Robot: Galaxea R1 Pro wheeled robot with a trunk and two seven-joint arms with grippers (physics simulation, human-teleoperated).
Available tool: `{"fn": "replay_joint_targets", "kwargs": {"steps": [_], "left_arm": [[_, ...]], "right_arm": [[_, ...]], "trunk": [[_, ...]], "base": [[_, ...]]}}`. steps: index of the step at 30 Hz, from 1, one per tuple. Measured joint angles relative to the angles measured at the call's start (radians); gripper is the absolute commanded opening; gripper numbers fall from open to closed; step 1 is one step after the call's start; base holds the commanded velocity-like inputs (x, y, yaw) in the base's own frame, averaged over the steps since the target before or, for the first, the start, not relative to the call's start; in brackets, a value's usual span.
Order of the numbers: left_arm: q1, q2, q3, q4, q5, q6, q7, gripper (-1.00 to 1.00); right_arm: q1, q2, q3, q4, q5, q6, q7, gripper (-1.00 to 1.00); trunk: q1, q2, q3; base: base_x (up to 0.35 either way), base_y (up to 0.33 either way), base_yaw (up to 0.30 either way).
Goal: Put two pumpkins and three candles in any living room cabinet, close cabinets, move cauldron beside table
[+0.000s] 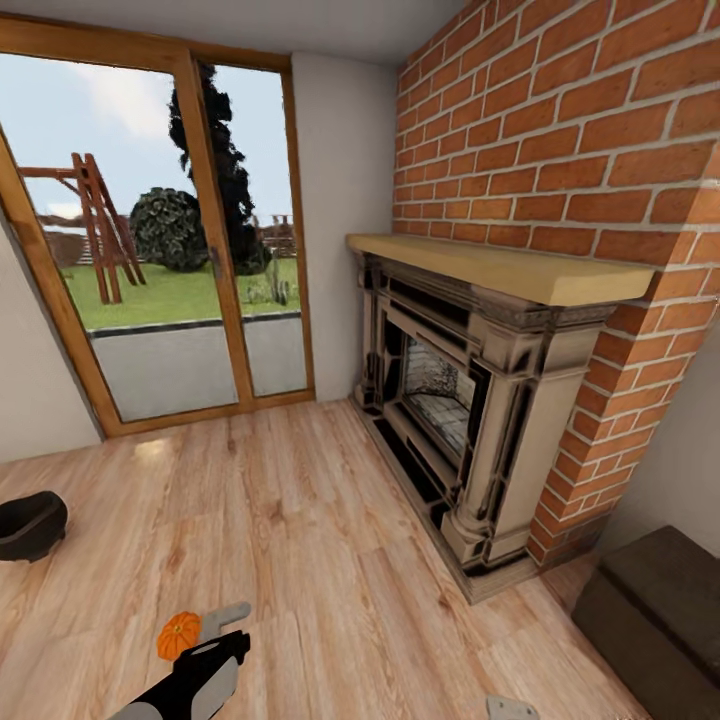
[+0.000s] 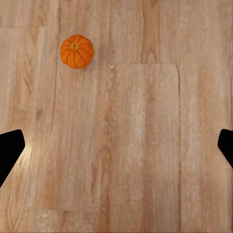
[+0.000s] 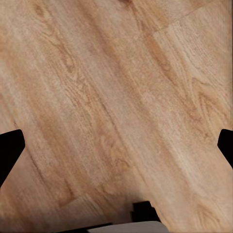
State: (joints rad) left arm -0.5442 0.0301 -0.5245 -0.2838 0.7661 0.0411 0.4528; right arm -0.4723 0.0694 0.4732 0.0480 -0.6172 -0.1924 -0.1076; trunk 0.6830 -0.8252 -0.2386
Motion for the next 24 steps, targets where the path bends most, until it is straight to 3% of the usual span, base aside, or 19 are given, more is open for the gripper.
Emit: {"fn": "replay_joint_targets", "kwargs": {"steps": [24], "left_arm": [[0.0,0.001,-0.001,0.0,0.0,0.0,0.0,1.0]], "right_arm": [[0.0,0.0,0.0,0.0,-0.001,0.006,-0.004,1.0]], "trunk": [[0.0,0.0,0.011]], "base": [[0.096,0.0,-0.237]]}}
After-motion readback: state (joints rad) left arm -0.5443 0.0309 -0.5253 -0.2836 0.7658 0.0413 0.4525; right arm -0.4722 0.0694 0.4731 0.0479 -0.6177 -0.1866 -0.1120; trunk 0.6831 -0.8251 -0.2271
